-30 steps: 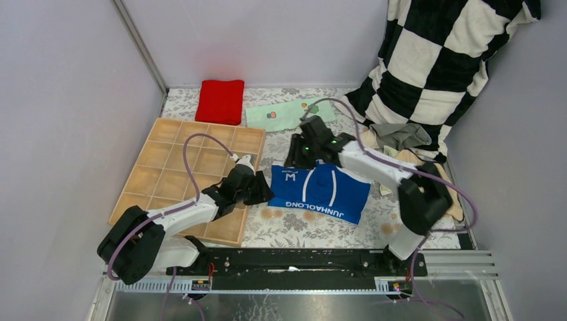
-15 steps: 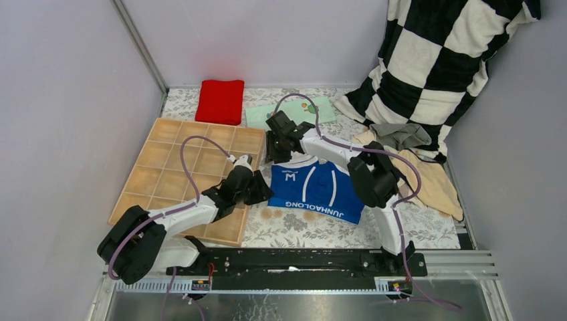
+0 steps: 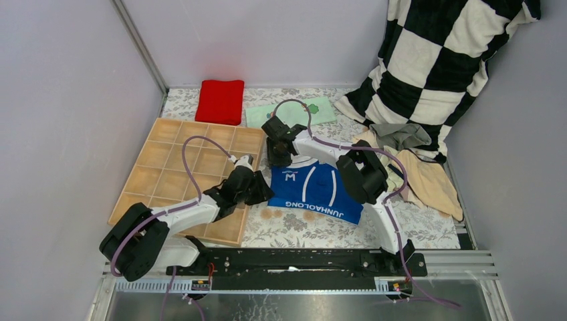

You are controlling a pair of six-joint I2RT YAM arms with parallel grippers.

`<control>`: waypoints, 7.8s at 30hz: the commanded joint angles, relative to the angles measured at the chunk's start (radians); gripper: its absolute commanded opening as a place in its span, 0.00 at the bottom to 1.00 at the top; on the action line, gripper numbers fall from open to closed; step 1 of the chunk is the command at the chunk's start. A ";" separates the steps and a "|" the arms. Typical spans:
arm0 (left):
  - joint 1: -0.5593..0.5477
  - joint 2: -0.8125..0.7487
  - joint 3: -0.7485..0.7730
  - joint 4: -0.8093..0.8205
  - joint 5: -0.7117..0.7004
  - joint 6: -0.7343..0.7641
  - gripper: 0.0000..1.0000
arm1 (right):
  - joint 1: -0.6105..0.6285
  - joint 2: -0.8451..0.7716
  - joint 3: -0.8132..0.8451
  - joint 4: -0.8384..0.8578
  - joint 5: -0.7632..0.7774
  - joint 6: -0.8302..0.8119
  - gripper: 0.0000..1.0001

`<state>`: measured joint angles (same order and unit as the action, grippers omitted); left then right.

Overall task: Roll the underwear
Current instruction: Fold the underwear at the center of the board.

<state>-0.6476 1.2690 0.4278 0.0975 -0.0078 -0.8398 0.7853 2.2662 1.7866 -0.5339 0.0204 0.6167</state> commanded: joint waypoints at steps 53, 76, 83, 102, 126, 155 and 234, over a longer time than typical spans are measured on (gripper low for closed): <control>-0.025 -0.015 -0.131 0.054 0.097 0.033 0.52 | 0.003 -0.065 -0.059 0.068 0.052 0.000 0.00; -0.026 -0.024 -0.004 -0.064 0.011 0.122 0.00 | 0.001 -0.192 -0.145 0.209 -0.013 -0.009 0.00; -0.027 -0.185 0.108 -0.298 -0.064 0.212 0.00 | -0.026 -0.338 -0.229 0.291 -0.003 0.061 0.00; -0.286 -0.075 0.369 -0.448 -0.158 0.191 0.00 | -0.144 -0.725 -0.643 0.356 0.020 0.138 0.00; -0.533 0.350 0.698 -0.383 -0.152 0.152 0.00 | -0.336 -0.965 -0.857 0.255 -0.012 0.039 0.00; -0.549 0.638 0.889 -0.319 -0.074 0.151 0.00 | -0.480 -0.966 -0.955 0.208 -0.076 -0.011 0.00; -0.403 0.329 0.569 -0.247 -0.164 0.120 0.51 | -0.519 -1.040 -0.950 0.034 0.259 -0.046 0.45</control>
<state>-1.0481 1.6337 1.0138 -0.1650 -0.1333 -0.7418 0.2718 1.2961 0.7795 -0.4713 0.2321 0.5953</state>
